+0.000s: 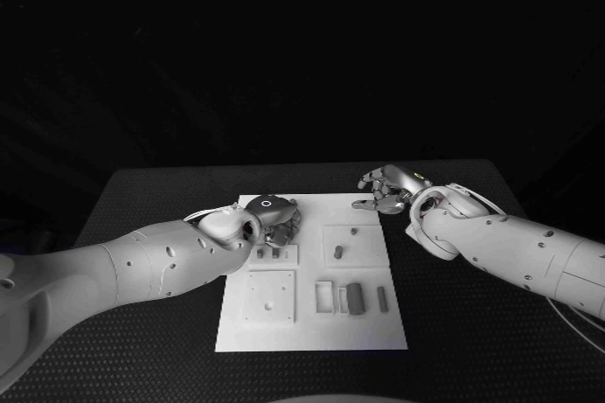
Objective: Assemble the parts on the task board
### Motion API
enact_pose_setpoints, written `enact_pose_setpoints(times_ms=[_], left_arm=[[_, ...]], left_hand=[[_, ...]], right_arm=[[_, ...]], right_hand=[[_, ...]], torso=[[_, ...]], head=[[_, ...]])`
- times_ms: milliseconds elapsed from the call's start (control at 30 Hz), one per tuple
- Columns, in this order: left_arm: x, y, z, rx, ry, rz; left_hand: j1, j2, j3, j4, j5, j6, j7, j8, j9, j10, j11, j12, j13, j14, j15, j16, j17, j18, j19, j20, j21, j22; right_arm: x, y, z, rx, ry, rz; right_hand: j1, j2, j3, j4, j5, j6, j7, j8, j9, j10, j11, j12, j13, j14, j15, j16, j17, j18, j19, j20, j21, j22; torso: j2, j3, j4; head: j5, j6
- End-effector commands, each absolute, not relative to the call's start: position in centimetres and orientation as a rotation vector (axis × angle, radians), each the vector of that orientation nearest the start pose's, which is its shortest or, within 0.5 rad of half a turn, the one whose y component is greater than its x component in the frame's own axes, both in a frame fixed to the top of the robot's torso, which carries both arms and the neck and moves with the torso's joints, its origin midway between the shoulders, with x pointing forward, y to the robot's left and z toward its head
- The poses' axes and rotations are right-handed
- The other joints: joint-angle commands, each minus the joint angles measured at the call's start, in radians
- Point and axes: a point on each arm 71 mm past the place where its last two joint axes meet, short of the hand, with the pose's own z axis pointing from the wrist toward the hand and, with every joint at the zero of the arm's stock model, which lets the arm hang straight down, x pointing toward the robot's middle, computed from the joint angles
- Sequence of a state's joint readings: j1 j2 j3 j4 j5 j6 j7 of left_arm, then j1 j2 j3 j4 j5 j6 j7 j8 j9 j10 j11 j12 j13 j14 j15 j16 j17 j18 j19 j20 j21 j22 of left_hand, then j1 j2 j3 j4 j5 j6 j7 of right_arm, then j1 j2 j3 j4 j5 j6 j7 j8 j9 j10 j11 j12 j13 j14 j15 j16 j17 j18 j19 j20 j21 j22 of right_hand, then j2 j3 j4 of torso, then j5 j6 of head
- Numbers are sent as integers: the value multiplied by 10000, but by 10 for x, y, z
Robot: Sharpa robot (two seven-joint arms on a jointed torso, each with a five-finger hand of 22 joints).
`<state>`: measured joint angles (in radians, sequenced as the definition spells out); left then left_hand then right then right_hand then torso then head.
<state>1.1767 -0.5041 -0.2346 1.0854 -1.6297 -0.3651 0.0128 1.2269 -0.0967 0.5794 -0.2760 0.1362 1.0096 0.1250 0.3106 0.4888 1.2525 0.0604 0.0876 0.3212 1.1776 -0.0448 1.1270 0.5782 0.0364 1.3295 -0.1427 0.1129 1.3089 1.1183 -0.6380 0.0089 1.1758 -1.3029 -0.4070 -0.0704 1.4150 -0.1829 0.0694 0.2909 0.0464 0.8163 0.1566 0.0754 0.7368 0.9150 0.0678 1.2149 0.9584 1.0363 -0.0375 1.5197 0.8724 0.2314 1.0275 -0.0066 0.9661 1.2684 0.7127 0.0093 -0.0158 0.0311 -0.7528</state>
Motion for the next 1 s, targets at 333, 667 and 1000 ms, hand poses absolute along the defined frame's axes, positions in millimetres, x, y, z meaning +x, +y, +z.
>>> enact_pose_setpoints(times_ms=[333, 667, 1000], left_arm=[[515, 145, -276, 4939, 16544, -5450], [509, 143, -270, 4731, 15930, -5939], [504, 149, -261, 4500, 15795, -6126]], left_hand=[[179, 101, 25, -62, -14, 217, -71, 103, 33, 253, -37, 64, 82, 203, -93, 93, -9, 284, 198, -46, 9, 184], [218, 84, 61, -65, 58, 232, -79, 95, 28, 304, -64, 34, 105, 295, -124, 109, -14, 278, 294, -86, 23, 189], [218, 65, 66, -58, 64, 241, -80, 94, 28, 313, -68, 23, 110, 313, -129, 107, -17, 273, 315, -93, 26, 191]], right_arm=[[536, -202, -229, 1123, 16576, 6193], [536, -202, -229, 1125, 16586, 6185], [536, -203, -229, 1134, 16579, 6173]], right_hand=[[-93, 6, 71, 6, -3, -217, 268, -31, 10, -63, 26, 73, -18, -83, -1, 63, -10, 304, -10, -44, 39, 17], [-93, 8, 73, 8, -3, -217, 268, -31, 12, -64, 26, 76, -21, -84, -1, 65, -13, 304, -11, -44, 40, 17], [-97, 9, 73, 9, -3, -217, 268, -31, 13, -66, 26, 78, -24, -85, -1, 67, -15, 304, -12, -44, 40, 17]], torso=[[-3, 14, -6], [-8, 9, 3], [-13, -3, 9]], head=[[27, 35], [52, 64], [53, 109]])
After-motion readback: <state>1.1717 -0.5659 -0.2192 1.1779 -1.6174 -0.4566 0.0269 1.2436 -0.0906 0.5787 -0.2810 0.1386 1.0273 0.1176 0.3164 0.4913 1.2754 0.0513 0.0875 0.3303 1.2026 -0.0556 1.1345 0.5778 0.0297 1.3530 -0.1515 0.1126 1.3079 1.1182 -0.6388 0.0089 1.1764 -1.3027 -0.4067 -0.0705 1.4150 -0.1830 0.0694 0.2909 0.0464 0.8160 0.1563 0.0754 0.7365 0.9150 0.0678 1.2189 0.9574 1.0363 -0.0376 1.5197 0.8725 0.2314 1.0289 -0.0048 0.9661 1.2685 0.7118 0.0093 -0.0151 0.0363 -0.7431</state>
